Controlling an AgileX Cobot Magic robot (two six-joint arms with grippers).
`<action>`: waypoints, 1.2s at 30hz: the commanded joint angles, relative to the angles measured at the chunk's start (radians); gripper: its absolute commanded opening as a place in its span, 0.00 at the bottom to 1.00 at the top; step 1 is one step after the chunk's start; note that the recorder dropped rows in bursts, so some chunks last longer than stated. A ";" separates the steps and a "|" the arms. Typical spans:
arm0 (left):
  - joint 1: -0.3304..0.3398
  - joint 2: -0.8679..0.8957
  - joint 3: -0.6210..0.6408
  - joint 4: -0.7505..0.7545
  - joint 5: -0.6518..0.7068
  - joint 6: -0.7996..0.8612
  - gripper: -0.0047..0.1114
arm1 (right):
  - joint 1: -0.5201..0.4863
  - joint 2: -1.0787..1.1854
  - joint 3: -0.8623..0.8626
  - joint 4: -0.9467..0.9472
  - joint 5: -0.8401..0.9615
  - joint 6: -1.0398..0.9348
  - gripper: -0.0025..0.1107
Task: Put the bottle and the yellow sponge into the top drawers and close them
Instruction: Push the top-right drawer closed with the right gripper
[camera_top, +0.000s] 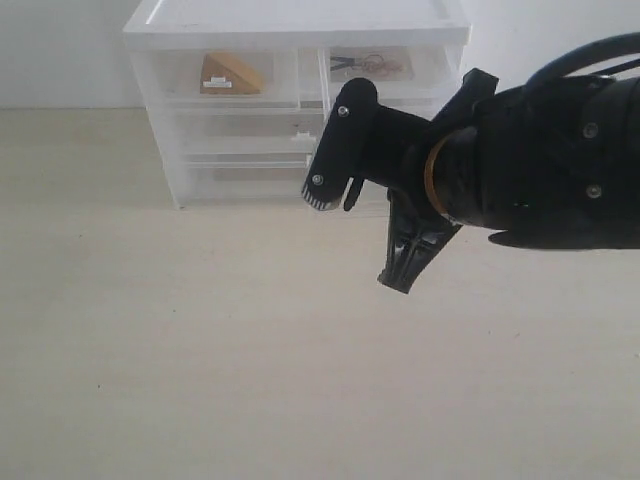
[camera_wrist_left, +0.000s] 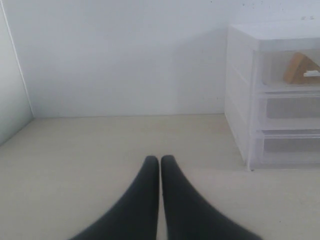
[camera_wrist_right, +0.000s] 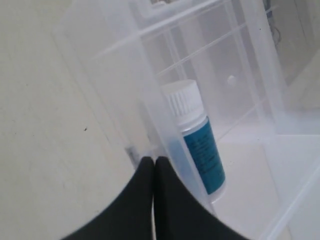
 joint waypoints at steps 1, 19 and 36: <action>0.003 -0.003 -0.001 -0.002 -0.002 -0.001 0.07 | -0.003 -0.002 -0.008 -0.057 -0.034 0.037 0.02; 0.003 -0.003 -0.001 -0.002 0.000 -0.001 0.07 | -0.092 0.133 -0.191 -0.245 -0.054 0.193 0.02; 0.003 -0.003 -0.001 -0.002 0.000 -0.001 0.07 | -0.263 0.324 -0.452 -0.292 -0.116 0.483 0.02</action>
